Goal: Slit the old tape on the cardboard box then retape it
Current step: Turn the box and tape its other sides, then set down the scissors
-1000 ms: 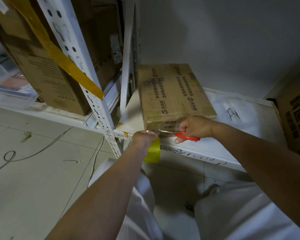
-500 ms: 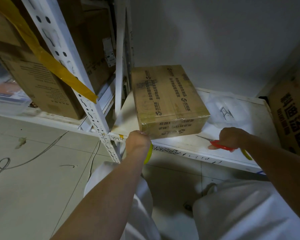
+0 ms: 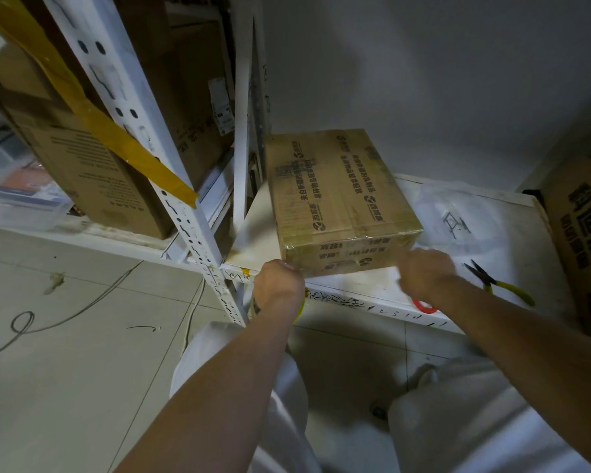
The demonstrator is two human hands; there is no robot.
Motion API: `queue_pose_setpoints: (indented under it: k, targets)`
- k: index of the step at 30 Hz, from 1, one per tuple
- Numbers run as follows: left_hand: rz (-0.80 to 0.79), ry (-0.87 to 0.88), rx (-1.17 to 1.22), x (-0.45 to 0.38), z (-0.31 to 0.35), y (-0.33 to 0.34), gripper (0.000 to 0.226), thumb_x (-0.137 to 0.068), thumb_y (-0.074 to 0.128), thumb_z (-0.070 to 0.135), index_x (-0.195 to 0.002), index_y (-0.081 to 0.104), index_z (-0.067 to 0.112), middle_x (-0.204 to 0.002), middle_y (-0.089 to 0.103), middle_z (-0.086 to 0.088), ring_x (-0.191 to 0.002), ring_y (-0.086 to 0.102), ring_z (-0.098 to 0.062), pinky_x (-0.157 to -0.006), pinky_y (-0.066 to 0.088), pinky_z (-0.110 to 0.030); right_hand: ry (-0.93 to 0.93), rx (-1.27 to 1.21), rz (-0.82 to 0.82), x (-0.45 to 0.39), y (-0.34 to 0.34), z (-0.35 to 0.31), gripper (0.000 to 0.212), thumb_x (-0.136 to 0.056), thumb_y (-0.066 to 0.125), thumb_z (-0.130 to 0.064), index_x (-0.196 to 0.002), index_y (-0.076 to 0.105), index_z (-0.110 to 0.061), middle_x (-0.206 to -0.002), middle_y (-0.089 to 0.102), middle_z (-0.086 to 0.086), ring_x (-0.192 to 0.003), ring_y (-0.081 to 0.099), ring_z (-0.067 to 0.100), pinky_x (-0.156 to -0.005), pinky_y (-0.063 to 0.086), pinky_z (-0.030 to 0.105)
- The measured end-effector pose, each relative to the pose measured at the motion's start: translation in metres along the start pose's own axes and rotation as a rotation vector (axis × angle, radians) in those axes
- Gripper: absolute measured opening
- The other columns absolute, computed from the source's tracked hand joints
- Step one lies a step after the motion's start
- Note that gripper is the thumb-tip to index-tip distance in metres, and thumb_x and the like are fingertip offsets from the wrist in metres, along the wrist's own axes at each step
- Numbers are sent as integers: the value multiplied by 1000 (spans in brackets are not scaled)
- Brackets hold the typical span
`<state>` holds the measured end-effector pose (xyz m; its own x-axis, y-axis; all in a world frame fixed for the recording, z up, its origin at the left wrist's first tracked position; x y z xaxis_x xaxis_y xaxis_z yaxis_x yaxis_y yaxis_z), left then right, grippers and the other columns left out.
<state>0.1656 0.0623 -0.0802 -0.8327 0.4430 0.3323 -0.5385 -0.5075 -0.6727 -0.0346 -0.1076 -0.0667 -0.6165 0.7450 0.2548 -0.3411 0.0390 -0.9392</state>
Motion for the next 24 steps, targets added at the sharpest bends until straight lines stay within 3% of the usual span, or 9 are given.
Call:
queue_pose_setpoints:
  k: [2, 4, 6, 9, 11, 16, 24]
  targets:
    - [-13, -5, 0, 0, -1, 2, 25, -90, 50, 18, -101, 72, 14, -104, 70, -13, -100, 63, -34, -80, 49, -35, -319, 10, 201, 4, -40, -57, 37, -93, 49, -48, -99, 66, -16, -92, 67, 5, -83, 66, 24, -70, 52, 33]
    - [-20, -7, -8, -1, -2, 3, 23, -89, 53, 21, -100, 72, 16, -103, 71, -13, -100, 63, -34, -79, 49, -34, -515, -86, 541, 21, -92, -98, 43, -87, 52, -53, -83, 65, -13, -79, 66, 6, -67, 64, 25, -55, 48, 31]
    - [-19, -12, -13, -1, -3, 3, 24, -89, 54, 26, -100, 72, 15, -104, 70, -13, -99, 62, -34, -76, 45, -32, -544, -146, 719, 25, -124, -117, 51, -78, 59, -57, -95, 63, -9, -90, 63, 9, -78, 60, 26, -64, 50, 35]
    - [-18, -10, -27, -2, -3, 2, 26, -90, 52, 29, -101, 70, 14, -105, 69, -14, -102, 60, -34, -75, 42, -32, -457, -80, 408, -14, -109, -137, 87, -78, 54, -68, -141, 36, -12, -143, 40, 11, -130, 37, 30, -103, 35, 47]
    - [-14, 2, -39, -2, -3, 2, 28, -92, 50, 28, -103, 71, 14, -106, 69, -13, -103, 60, -34, -80, 46, -33, -431, -38, 294, -29, -96, -141, 90, -83, 47, -68, -150, 16, -17, -156, 20, 6, -142, 19, 29, -112, 27, 47]
    - [-4, 41, -119, -2, 1, 2, 27, -93, 47, 25, -106, 70, 18, -109, 69, -10, -106, 61, -31, -80, 45, -31, -395, 0, 223, -37, -77, -141, 78, -93, 37, -58, -153, 2, -22, -161, 3, 2, -146, 9, 29, -115, 22, 47]
    - [22, 76, -314, -4, 11, -2, 34, -94, 48, 32, -115, 62, 9, -114, 66, -12, -108, 61, -30, -84, 48, -36, -385, -34, 267, -36, -80, -141, 76, -93, 40, -57, -152, 6, -23, -161, 9, 2, -145, 15, 29, -114, 25, 48]
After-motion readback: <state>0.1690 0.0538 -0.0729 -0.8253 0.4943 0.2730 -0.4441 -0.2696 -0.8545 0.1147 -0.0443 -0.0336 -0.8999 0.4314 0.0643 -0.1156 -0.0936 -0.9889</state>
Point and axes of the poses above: each hand's wrist, its own x-axis away from the middle knuckle, its own y-axis out of the palm, z = x × y, the point moved 10 cm from there along -x, towards the middle knuckle
